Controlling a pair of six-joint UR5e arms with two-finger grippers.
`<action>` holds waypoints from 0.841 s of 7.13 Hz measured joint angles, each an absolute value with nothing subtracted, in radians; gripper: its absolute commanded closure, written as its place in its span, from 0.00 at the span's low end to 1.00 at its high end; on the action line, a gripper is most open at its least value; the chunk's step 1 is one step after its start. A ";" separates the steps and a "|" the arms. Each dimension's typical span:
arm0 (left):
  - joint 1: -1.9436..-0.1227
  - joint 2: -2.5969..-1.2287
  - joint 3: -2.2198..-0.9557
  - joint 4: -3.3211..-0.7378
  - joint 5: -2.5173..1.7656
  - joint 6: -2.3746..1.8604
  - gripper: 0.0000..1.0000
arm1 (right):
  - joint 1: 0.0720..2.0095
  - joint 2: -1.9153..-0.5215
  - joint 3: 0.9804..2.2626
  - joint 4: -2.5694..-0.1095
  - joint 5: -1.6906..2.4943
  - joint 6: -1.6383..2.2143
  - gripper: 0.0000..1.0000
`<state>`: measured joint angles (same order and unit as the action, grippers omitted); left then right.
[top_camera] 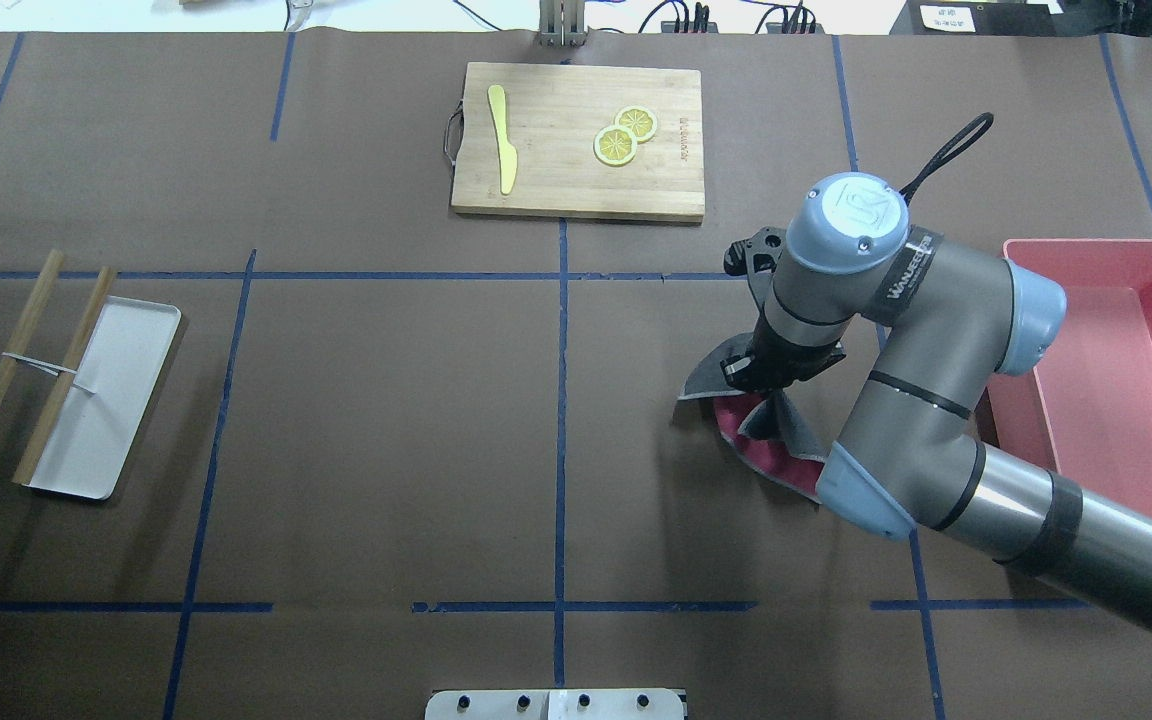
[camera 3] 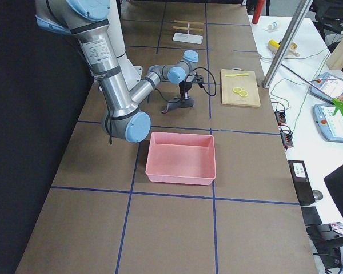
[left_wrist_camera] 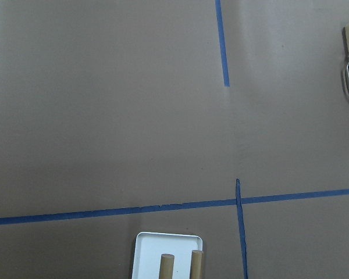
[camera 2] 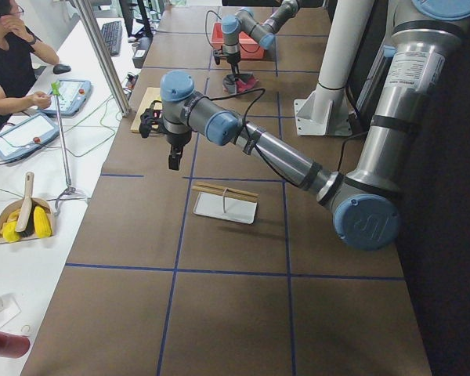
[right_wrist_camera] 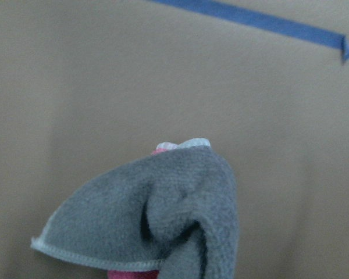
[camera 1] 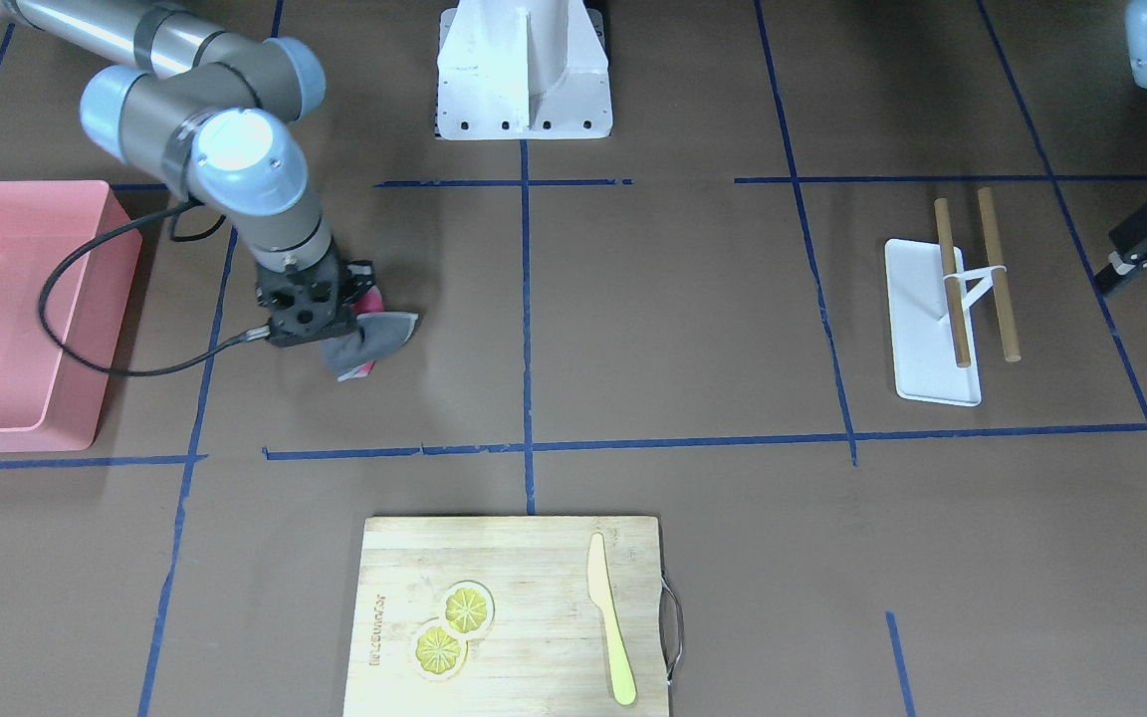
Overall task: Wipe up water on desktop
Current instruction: 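Wipe the table surface with the cloth held in the right gripper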
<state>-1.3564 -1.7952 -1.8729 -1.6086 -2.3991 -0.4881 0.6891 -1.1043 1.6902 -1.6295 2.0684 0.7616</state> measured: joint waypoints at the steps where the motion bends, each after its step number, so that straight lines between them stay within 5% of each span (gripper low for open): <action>1: -1.356 -1.796 -1.879 -1.608 -2.399 -0.491 0.00 | 0.751 -1.111 1.656 -1.630 2.101 0.690 1.00; 6: -1.367 -1.759 -1.884 -1.602 -2.397 -0.431 0.00 | 0.821 -1.125 1.589 -1.629 2.141 0.576 1.00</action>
<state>-1.3665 -1.7592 -1.8842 -1.6020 -2.3967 -0.4311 0.8215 -1.1246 1.5886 -1.6287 2.1412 0.5758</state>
